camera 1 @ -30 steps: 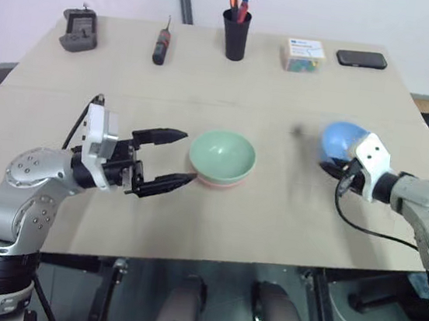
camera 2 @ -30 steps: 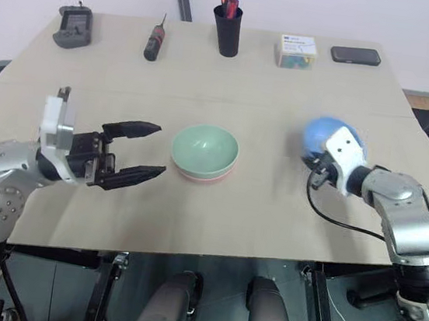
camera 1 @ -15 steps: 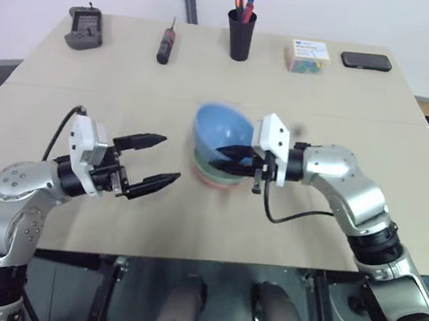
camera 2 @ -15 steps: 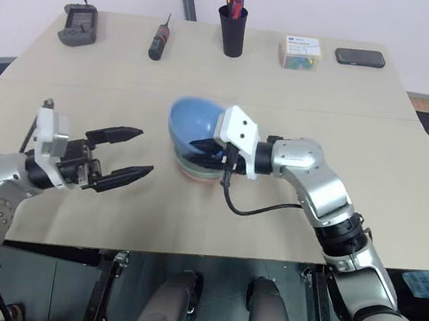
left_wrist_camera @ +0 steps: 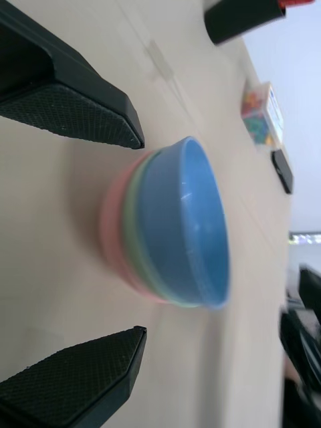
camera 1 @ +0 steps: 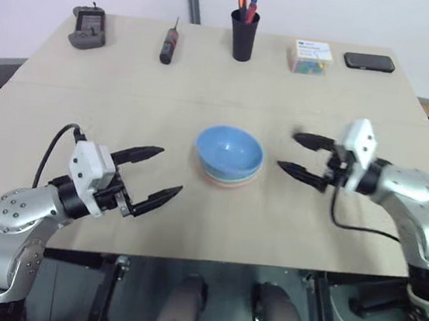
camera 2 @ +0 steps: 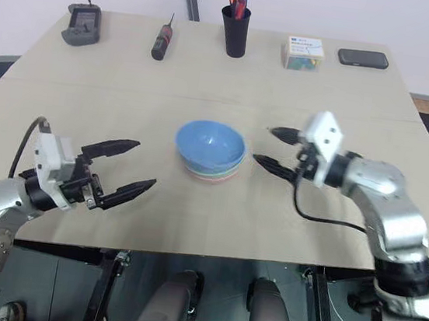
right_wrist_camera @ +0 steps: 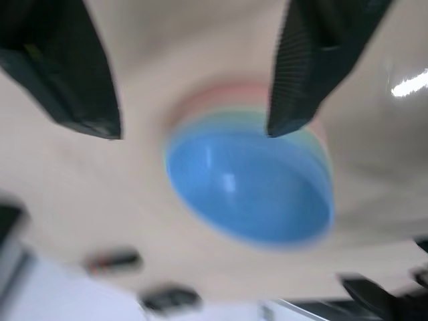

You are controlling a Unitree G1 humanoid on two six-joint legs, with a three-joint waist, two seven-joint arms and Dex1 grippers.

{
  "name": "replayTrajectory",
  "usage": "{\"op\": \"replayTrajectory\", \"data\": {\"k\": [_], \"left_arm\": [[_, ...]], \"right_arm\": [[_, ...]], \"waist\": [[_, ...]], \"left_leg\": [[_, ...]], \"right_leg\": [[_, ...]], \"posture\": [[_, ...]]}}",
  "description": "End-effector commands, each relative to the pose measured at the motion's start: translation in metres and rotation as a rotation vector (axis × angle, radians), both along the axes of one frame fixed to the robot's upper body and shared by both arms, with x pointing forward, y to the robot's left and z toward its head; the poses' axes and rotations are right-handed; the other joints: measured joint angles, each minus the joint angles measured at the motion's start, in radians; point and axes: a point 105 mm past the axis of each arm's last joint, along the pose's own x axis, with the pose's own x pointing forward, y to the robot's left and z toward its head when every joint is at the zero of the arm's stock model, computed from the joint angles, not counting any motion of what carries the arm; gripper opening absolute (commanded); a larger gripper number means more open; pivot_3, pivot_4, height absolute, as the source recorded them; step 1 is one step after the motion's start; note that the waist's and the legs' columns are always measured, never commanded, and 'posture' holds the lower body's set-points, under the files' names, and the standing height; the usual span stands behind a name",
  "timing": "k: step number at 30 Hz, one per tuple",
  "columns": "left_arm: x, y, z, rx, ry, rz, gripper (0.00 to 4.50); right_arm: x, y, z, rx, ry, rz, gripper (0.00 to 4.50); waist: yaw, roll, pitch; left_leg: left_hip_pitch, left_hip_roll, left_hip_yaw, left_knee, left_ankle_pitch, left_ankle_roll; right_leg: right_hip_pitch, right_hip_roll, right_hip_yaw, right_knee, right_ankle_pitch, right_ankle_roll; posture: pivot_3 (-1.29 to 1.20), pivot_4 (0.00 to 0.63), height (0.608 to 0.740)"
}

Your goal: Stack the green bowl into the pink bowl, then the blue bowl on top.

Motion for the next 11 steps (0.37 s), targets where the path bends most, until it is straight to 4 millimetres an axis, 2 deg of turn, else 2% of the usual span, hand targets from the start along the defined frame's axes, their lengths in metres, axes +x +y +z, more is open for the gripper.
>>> {"op": "replayTrajectory", "data": {"k": [1, 2, 4, 6, 11], "left_arm": [[-0.005, 0.015, 0.012, 0.027, -0.015, 0.028, 4.5], [-0.01, 0.023, 0.011, 0.033, 0.014, 0.041, 4.5], [-0.017, 0.034, 0.011, 0.038, 0.056, 0.059, 4.5], [-0.021, 0.039, 0.01, 0.035, 0.091, 0.063, 4.5], [-0.019, 0.047, 0.008, 0.056, 0.126, 0.065, 4.5]], "right_arm": [[-0.019, -0.042, 0.027, 0.0, -0.089, -0.106, 4.46], [-0.029, -0.058, 0.028, -0.018, -0.088, -0.131, 4.46], [-0.046, -0.074, 0.026, -0.065, -0.071, -0.131, 4.46], [-0.056, -0.077, 0.025, -0.072, -0.063, -0.106, 4.46], [-0.056, -0.071, 0.029, -0.053, -0.117, -0.067, 4.46]], "waist": [[0.0, 0.0, 0.0], [0.001, 0.0, 0.0], [0.001, 0.0, 0.0], [0.0, 0.0, 0.0], [-0.002, 0.0, 0.0]], "left_leg": [[0.0, 0.0, 0.0, 0.0, 0.0, 0.0], [0.0, 0.0, 0.001, 0.0, 0.0, 0.0], [0.0, 0.001, 0.002, 0.0, 0.0, 0.0], [0.001, 0.001, 0.002, 0.0, 0.0, 0.0], [0.003, 0.004, 0.004, 0.002, 0.0, 0.0]], "right_leg": [[0.0, 0.0, 0.0, 0.0, 0.0, 0.0], [0.0, 0.0, 0.001, -0.001, 0.0, 0.0], [0.0, 0.0, 0.001, -0.002, -0.002, -0.002], [0.0, 0.001, 0.001, -0.002, -0.002, -0.002], [0.001, 0.002, 0.002, -0.001, -0.005, 0.001]], "posture": [[0.0, 0.15, 0.74], [0.0, 0.15, 0.74], [0.0, 0.15, 0.74], [0.0, 0.15, 0.74], [0.0, 0.15, 0.74]]}}
